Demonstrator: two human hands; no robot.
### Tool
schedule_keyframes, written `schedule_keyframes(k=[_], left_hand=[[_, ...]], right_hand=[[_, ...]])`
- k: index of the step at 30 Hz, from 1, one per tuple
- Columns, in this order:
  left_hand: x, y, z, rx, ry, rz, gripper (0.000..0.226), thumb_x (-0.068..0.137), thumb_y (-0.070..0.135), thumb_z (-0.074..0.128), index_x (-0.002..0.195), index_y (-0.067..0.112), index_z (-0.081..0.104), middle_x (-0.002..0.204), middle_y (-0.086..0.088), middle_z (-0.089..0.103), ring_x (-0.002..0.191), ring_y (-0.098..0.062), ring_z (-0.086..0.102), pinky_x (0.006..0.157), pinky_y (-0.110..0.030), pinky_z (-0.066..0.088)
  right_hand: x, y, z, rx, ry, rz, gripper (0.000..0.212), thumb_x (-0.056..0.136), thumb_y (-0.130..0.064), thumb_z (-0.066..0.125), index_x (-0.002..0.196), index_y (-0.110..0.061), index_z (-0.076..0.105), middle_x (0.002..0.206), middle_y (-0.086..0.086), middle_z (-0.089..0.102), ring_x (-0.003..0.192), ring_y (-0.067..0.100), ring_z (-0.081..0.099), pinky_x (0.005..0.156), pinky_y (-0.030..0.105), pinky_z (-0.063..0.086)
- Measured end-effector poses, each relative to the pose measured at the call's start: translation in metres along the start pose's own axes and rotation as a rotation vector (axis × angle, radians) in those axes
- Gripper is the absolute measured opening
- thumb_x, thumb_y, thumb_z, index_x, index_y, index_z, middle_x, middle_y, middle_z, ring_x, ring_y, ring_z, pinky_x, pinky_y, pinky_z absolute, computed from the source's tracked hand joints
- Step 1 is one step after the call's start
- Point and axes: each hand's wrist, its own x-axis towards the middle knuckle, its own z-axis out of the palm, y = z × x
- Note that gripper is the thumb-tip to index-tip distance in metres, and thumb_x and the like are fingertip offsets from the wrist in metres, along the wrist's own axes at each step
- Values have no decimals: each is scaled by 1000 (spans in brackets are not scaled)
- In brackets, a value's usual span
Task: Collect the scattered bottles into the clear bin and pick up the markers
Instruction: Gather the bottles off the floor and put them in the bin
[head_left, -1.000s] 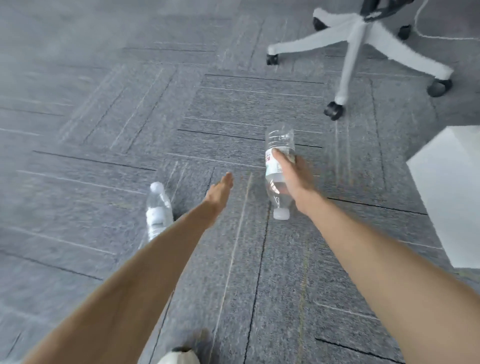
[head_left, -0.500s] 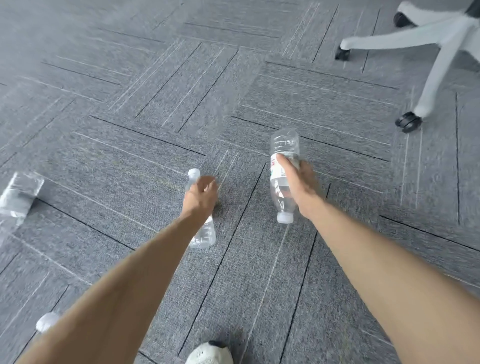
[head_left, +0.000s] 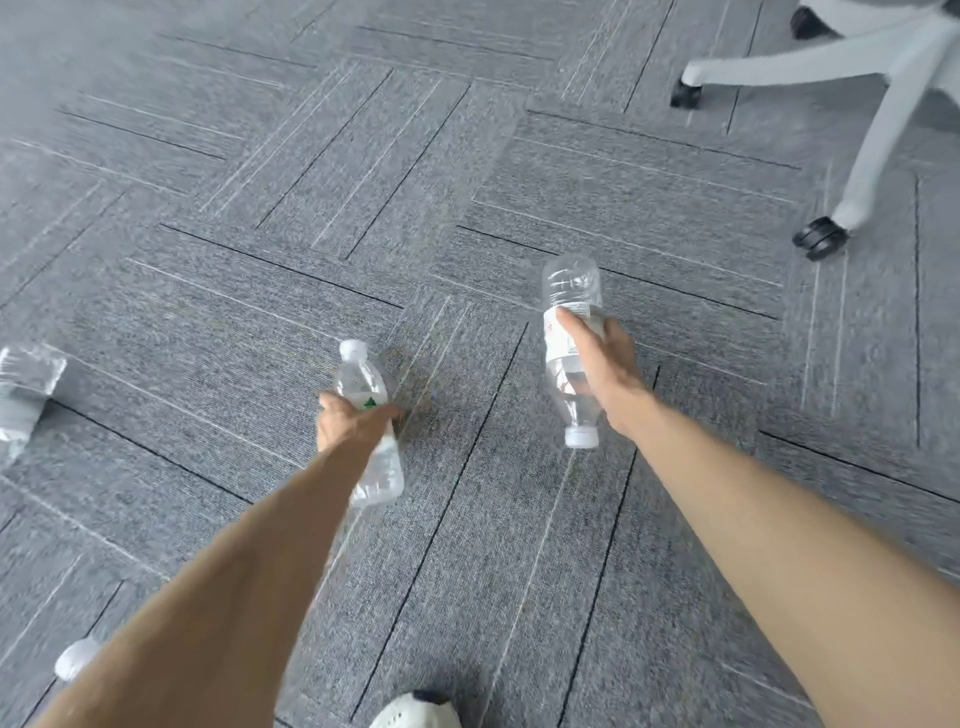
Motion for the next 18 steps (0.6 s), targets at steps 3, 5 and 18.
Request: schedule_keyframes(k=[3, 5, 18], left_hand=[[-4, 9, -28, -145, -20, 47, 73, 76, 31, 78, 134, 17, 36, 111, -10, 55, 85, -23, 57, 75, -34, 48], [-21, 22, -45, -143, -34, 115, 71, 77, 32, 76, 134, 19, 35, 113, -11, 57, 94, -27, 59, 68, -32, 47], [-325, 206, -122, -197, -439, 138, 56, 83, 27, 70, 128, 22, 37, 94, -1, 56, 79, -17, 57, 63, -30, 44]], right_hand=[[-11, 2, -36, 22, 67, 32, 44, 86, -60, 61, 115, -27, 57, 109, 1, 66, 92, 18, 66, 83, 38, 58], [-27, 0, -59, 42, 111, 82, 39, 85, -60, 61, 108, -28, 59, 116, 4, 65, 95, 18, 65, 83, 37, 57], [-237, -200, -192, 289, 209, 261, 17, 91, -41, 65, 93, -26, 58, 86, -2, 67, 70, 14, 67, 61, 34, 60]])
